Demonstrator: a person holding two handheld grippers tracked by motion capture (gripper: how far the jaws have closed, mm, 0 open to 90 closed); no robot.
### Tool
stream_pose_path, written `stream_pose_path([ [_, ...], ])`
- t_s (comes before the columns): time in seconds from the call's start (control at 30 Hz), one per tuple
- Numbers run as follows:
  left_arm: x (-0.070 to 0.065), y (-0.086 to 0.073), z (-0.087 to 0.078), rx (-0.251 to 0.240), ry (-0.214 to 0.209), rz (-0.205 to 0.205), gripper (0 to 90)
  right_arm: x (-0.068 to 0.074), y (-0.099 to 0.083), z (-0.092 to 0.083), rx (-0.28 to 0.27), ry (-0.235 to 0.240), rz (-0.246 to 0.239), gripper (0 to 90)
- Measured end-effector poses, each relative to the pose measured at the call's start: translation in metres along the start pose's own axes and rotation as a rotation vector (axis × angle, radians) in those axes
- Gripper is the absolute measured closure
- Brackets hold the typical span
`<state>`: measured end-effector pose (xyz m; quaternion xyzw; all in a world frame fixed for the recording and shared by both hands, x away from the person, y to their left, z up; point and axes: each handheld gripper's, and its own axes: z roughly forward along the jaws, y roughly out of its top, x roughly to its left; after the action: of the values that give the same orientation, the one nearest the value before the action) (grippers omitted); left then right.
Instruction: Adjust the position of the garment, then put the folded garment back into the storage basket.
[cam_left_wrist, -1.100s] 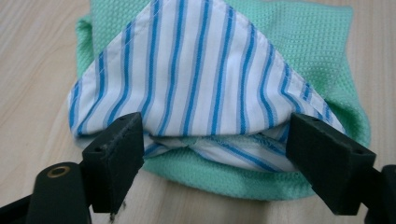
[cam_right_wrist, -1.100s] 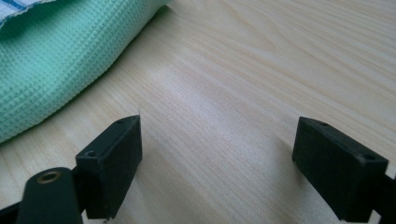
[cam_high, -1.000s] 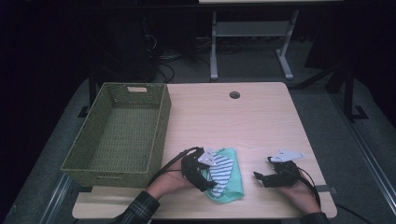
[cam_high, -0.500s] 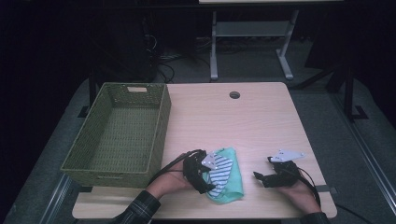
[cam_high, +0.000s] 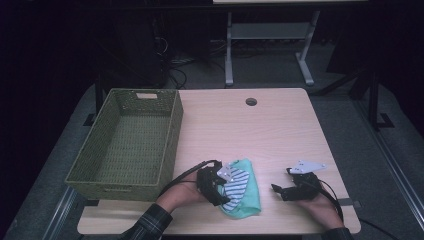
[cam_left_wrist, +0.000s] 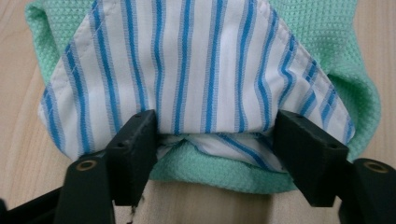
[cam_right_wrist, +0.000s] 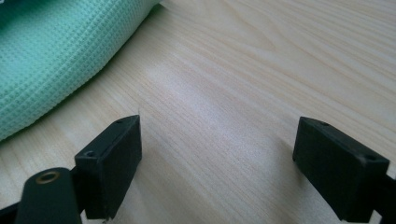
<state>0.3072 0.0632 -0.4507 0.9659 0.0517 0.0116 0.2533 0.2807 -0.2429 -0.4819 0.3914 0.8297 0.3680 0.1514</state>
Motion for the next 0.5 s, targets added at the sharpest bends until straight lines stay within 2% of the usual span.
stream_pose_path([
  [0.27, 0.001, 0.0, -0.004, -0.004, 0.009, -0.014, 67.1, 0.0, 0.0, 0.0, 0.0, 0.0, 0.0, 15.0],
  [0.37, 0.0012, 0.0002, -0.0038, -0.008, 0.012, -0.015, 71.0, 0.0001, 0.0, 0.0, 0.0, 0.0, 0.0, 14.8],
  [0.5, 0.002, 0.0001, -0.0039, -0.01, 0.01, -0.037, 72.8, 0.0005, 0.0001, 0.0001, 0.003, 0.002, 0.001, 13.8],
])
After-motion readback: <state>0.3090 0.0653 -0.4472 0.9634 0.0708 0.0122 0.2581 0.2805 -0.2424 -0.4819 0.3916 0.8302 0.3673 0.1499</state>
